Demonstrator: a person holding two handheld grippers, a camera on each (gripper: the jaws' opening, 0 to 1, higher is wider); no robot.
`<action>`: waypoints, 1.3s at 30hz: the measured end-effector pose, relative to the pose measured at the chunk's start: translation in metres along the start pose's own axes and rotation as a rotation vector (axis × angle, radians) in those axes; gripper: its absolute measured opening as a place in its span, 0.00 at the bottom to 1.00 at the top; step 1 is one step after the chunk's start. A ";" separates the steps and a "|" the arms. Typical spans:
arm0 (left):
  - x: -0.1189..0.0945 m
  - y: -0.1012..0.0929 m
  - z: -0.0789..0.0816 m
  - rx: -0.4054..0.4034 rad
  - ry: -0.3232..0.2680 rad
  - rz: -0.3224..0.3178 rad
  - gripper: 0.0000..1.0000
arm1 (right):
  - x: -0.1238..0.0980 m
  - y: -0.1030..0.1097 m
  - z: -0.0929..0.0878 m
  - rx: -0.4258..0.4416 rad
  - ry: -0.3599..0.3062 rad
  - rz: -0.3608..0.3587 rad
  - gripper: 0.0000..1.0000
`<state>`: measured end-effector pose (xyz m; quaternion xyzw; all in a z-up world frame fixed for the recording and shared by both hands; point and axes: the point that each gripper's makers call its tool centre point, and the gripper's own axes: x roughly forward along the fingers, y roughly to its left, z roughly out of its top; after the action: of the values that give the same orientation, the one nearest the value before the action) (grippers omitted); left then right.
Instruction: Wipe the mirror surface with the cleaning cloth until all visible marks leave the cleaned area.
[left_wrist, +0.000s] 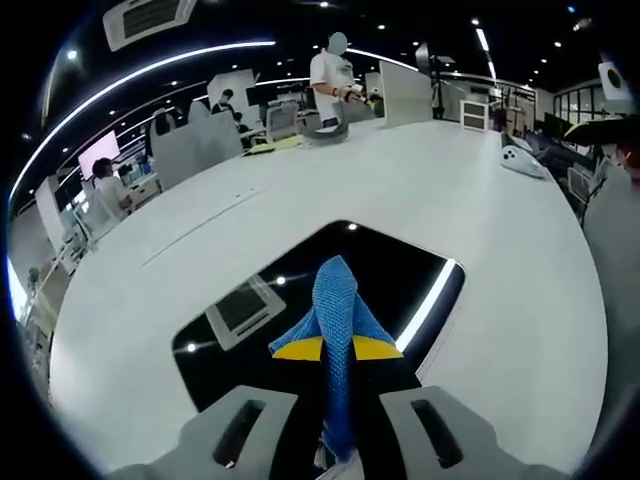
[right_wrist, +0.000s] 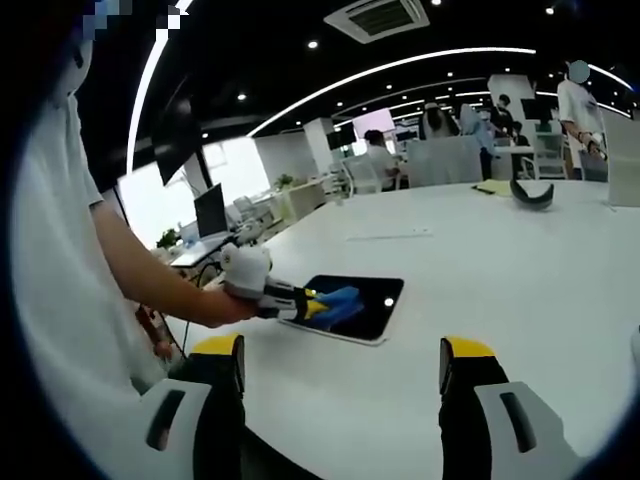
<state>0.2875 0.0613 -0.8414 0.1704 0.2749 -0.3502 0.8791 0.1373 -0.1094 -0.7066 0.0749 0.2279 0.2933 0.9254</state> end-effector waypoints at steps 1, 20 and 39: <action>0.000 -0.001 0.000 0.001 0.000 0.000 0.06 | 0.000 0.000 -0.001 0.000 0.001 0.000 0.79; 0.006 -0.014 0.006 0.014 -0.013 -0.020 0.06 | 0.000 -0.001 -0.002 0.001 0.010 0.005 0.79; 0.012 -0.030 0.014 0.044 -0.021 -0.057 0.06 | -0.002 -0.003 -0.001 0.002 0.014 0.002 0.79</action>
<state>0.2787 0.0273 -0.8412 0.1781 0.2625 -0.3831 0.8675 0.1367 -0.1125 -0.7079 0.0741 0.2344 0.2944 0.9235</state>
